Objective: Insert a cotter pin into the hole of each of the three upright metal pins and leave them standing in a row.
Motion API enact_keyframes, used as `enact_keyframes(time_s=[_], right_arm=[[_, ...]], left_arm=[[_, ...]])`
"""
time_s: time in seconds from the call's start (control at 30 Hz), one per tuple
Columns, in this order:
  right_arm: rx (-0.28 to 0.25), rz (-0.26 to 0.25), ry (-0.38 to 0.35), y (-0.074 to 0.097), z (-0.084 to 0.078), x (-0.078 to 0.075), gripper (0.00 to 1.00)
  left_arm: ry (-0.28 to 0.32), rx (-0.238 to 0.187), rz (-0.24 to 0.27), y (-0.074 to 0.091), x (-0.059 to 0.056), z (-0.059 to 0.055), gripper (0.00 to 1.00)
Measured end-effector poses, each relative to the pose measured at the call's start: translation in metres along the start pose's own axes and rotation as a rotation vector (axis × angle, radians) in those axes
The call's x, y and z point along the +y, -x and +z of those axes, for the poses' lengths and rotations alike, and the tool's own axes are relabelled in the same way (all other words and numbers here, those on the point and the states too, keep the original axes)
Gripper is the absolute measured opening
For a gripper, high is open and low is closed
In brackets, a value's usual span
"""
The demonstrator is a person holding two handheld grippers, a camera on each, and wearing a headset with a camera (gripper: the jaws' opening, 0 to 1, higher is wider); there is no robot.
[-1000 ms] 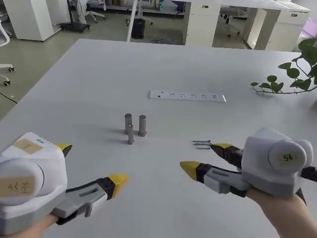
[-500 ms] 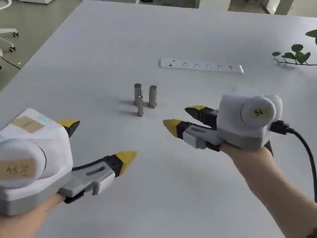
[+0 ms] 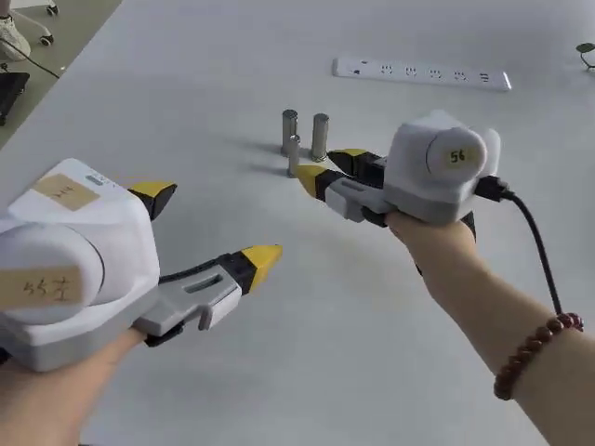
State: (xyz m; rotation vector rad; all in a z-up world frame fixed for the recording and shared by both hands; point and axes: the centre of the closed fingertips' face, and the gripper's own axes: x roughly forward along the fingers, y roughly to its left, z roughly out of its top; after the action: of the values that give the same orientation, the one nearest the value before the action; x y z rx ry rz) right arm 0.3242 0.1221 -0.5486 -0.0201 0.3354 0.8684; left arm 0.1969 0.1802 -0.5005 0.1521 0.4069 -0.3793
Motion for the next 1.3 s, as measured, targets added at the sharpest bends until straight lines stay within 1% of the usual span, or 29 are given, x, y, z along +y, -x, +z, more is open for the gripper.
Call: enact_keyframes(time_s=[0.1, 0.17, 0.23, 0.3, 0.37, 0.5, 0.6, 0.77, 0.87, 0.9, 0.97, 1.1, 1.23, 1.3], right_arm=[[-0.008, -0.008, 0.018, -0.009, 0.000, -0.002, 0.21], [-0.016, -0.006, 0.016, -0.014, 0.001, -0.002, 0.19], [-0.029, -0.010, 0.013, -0.019, 0.002, -0.003, 0.18], [-0.036, -0.016, 0.000, -0.023, 0.003, -0.004, 0.17], [-0.034, -0.023, -0.011, -0.030, -0.002, -0.010, 0.16], [-0.027, -0.026, -0.025, -0.037, -0.007, -0.010, 0.14], [-0.030, -0.032, -0.018, -0.041, -0.006, -0.009, 0.13], [-0.034, -0.027, -0.013, -0.047, -0.005, -0.007, 0.10], [-0.030, -0.034, -0.019, -0.048, -0.007, -0.007, 0.09], [-0.025, -0.040, -0.010, -0.049, -0.007, -0.008, 0.08], [-0.020, -0.045, -0.006, -0.050, -0.008, -0.013, 0.06], [-0.019, -0.042, -0.018, -0.051, -0.008, -0.013, 0.05], [-0.004, -0.029, -0.005, -0.050, -0.008, -0.011, 0.05], [0.006, -0.025, 0.014, -0.048, -0.009, -0.010, 0.05]], left_arm=[[0.003, 0.006, -0.001, -0.003, 0.002, -0.003, 0.66], [0.010, 0.004, 0.000, -0.006, 0.003, -0.002, 0.66], [0.016, -0.001, 0.004, -0.008, 0.004, -0.001, 0.65], [0.005, -0.014, 0.012, -0.009, 0.006, 0.002, 0.64], [-0.010, -0.015, 0.014, -0.011, 0.007, 0.004, 0.64], [-0.017, -0.009, 0.014, -0.013, 0.008, 0.003, 0.63], [-0.010, -0.005, 0.014, -0.014, 0.009, 0.002, 0.63], [-0.006, 0.004, 0.012, -0.014, 0.009, -0.001, 0.63], [-0.002, 0.005, 0.016, -0.014, 0.010, -0.002, 0.63], [-0.002, 0.005, 0.018, -0.013, 0.011, -0.002, 0.62], [-0.003, 0.003, 0.019, -0.013, 0.011, -0.001, 0.62], [-0.005, 0.010, 0.017, -0.013, 0.010, -0.003, 0.62], [-0.004, 0.013, 0.012, -0.012, 0.009, -0.003, 0.62], [-0.002, 0.013, 0.013, -0.012, 0.009, -0.003, 0.62]])
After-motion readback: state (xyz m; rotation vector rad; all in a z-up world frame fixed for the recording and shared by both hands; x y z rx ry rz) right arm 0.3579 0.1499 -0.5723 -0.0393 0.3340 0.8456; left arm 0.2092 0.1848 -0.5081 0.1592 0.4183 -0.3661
